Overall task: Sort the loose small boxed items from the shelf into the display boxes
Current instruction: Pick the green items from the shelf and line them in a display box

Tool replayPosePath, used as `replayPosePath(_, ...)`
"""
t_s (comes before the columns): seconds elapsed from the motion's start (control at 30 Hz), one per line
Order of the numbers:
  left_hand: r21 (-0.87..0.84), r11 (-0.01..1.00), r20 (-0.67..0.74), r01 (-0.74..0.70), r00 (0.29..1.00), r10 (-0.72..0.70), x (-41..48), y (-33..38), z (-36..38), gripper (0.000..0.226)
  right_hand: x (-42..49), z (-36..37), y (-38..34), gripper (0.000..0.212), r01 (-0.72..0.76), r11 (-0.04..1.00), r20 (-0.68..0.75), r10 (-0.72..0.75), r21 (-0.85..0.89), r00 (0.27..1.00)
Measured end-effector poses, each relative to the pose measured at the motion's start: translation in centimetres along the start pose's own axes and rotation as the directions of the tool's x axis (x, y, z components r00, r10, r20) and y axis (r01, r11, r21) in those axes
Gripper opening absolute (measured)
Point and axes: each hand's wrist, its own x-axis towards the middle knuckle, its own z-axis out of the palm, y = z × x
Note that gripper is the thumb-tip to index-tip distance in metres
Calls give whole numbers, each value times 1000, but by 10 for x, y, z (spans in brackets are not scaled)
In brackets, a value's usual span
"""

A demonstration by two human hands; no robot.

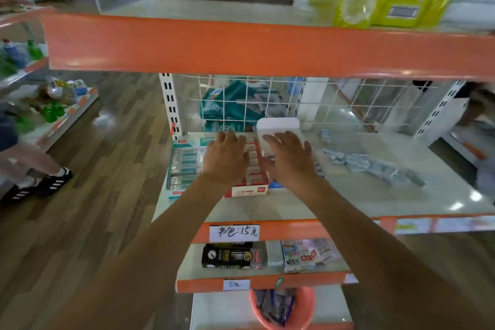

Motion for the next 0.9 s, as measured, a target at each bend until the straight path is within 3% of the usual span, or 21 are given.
replayPosePath(0.4,66,968,103,-242,967,235,28,132,14,38,-56,-8,142,60,-239,969,16,241,-57,970)
replayPosePath(0.73,-44,933,168,-356,918,358,34,230,35,35,-96,-8,232,58,-365,929,-14,365,-56,931)
replayPosePath(0.9,-90,886,166,-455,870,464,27,274,58,32,-113,0,271,60,-426,901,45,431,-81,901)
